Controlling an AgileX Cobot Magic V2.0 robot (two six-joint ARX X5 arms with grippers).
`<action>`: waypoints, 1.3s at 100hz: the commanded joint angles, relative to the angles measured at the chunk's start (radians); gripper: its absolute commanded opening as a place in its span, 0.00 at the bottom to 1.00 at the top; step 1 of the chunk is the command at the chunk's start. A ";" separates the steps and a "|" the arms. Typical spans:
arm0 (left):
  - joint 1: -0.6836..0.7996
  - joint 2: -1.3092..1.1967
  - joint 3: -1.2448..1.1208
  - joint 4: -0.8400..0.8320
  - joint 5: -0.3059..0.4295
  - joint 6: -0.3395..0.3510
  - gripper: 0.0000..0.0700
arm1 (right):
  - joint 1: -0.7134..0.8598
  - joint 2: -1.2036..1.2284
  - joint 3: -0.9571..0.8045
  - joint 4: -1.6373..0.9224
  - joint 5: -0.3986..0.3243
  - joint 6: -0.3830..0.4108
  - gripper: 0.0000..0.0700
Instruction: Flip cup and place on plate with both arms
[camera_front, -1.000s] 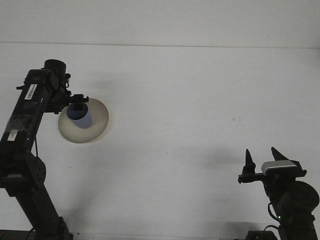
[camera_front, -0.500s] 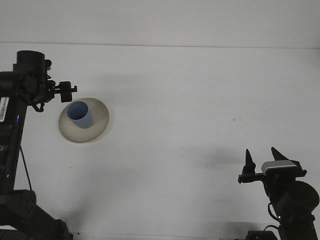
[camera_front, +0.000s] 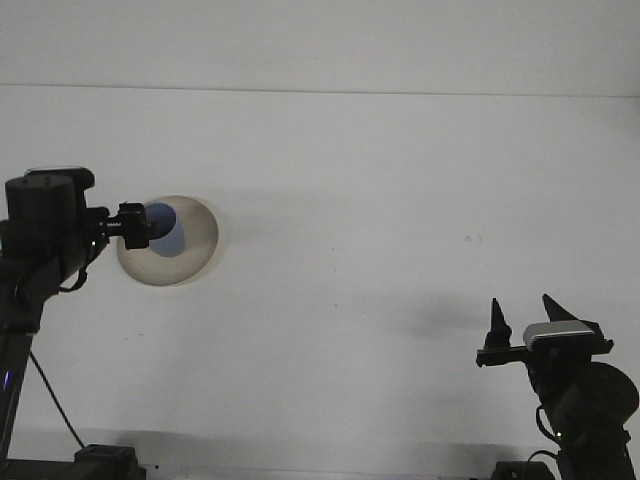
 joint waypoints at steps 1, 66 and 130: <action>-0.011 -0.065 -0.072 0.061 0.005 -0.006 0.62 | 0.001 -0.002 0.005 0.012 -0.001 -0.004 0.76; -0.025 -0.779 -0.824 0.481 0.005 0.072 0.61 | 0.001 -0.002 0.005 0.012 -0.001 -0.004 0.76; -0.025 -0.804 -0.830 0.473 0.005 0.065 0.01 | 0.001 -0.002 0.005 0.012 0.003 -0.004 0.00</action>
